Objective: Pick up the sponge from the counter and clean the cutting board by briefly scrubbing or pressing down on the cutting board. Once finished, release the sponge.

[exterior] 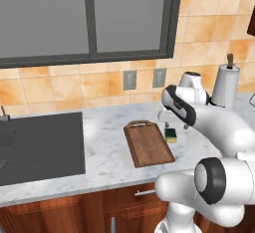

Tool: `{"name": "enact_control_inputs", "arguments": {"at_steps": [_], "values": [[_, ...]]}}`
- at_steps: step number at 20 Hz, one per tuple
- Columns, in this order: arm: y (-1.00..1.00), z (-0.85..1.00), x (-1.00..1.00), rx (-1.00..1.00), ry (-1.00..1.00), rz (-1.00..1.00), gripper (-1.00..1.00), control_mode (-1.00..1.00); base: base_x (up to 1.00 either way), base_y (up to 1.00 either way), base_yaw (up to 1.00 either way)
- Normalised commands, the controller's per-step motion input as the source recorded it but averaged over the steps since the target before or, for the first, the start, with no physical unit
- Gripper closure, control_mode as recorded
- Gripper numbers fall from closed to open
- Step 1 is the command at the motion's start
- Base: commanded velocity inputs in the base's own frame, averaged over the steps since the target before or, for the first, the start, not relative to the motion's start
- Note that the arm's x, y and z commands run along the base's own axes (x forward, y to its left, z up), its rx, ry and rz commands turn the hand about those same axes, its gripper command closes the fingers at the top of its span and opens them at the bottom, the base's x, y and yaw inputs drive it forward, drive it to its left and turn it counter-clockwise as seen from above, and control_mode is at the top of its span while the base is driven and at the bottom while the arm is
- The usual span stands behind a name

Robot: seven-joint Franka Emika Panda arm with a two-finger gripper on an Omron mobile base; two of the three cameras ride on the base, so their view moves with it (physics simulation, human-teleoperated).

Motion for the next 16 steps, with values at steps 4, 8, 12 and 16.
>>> {"name": "enact_control_inputs", "arguments": {"at_steps": [4,8,12,16], "values": [[-0.13,-0.11,0.19,0.00,0.07,-0.06,-1.00,-1.00,0.00,0.00,0.00],[-0.11,-0.14,0.09,0.00,0.02,-0.08,-1.00,-1.00,0.00,0.00,0.00],[-0.03,-0.23,0.03,0.00,0.03,-0.08,-1.00,-1.00,0.00,0.00,0.00],[0.00,-0.27,0.00,0.00,0.00,-0.07,-1.00,-1.00,0.00,0.00,0.00]]}}
